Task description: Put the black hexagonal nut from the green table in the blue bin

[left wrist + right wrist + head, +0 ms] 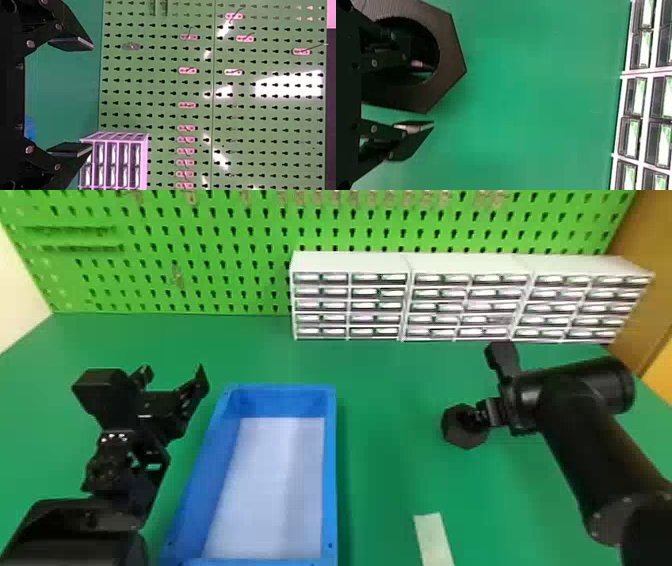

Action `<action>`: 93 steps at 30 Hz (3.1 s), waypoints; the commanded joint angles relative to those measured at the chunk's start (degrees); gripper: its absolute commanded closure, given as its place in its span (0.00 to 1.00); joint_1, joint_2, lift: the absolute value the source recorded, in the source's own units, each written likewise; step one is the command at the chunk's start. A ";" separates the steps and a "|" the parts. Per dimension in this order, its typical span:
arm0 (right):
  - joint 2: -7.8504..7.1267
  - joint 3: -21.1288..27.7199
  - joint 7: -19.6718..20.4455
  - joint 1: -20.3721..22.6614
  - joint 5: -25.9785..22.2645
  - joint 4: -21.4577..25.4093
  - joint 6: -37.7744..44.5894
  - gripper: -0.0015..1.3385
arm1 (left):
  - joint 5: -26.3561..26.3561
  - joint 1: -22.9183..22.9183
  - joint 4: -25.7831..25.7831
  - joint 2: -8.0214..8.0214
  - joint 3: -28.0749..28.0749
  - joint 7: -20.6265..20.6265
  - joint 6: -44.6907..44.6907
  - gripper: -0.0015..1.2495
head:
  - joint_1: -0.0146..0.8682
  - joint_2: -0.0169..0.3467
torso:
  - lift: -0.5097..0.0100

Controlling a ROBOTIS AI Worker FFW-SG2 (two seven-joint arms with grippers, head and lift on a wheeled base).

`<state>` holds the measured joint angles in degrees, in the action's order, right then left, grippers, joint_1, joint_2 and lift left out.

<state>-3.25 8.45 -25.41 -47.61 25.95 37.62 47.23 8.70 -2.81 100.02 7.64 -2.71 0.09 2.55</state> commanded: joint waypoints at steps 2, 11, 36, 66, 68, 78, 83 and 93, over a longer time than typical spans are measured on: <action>0.00 -0.45 0.00 0.06 -0.02 0.09 0.14 0.72 | 0.00 0.00 0.00 0.00 -0.01 0.00 0.00 0.29 | 0.79 0.19 | 0.79; 0.00 -0.45 0.00 0.33 -0.29 0.97 0.58 0.73 | 0.00 0.00 0.00 0.00 0.08 0.00 0.00 0.29 | 0.79 0.19 | 0.79; -1.15 -4.06 -6.68 8.24 -0.46 31.11 14.03 0.73 | 0.09 -0.27 0.00 0.00 0.25 0.00 0.00 0.29 | 0.79 0.19 | 0.79; -0.27 -10.38 -8.26 18.43 -15.93 63.19 17.10 0.73 | 0.27 -0.44 0.18 0.00 -0.45 -0.09 0.00 0.29 | 0.79 0.19 | 0.79; -0.27 -11.26 -8.26 18.78 -16.99 63.98 16.84 0.73 | 0.27 -0.44 0.18 0.00 -0.45 -0.09 0.00 0.29 | 0.79 0.19 | 0.79; -1.23 -18.38 -8.26 18.17 -22.61 65.21 15.26 0.73 | 0.18 -0.53 0.26 0.09 -0.62 0.00 0.00 0.29 | 0.79 0.19 | 0.79; -1.85 -23.48 -8.26 16.85 -24.11 65.21 14.99 0.73 | 0.18 -0.53 0.26 0.09 -0.62 0.00 0.00 0.29 | 0.79 0.19 | 0.79; -2.46 -33.50 -8.26 14.48 -28.50 63.63 13.68 0.73 | 0.18 -0.44 0.26 0.09 -0.62 0.00 0.00 0.29 | 0.79 0.19 | 0.79</action>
<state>-5.56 -21.78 -33.66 -32.42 -0.81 102.09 61.48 8.87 -3.30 100.29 7.73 -3.35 0.08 2.55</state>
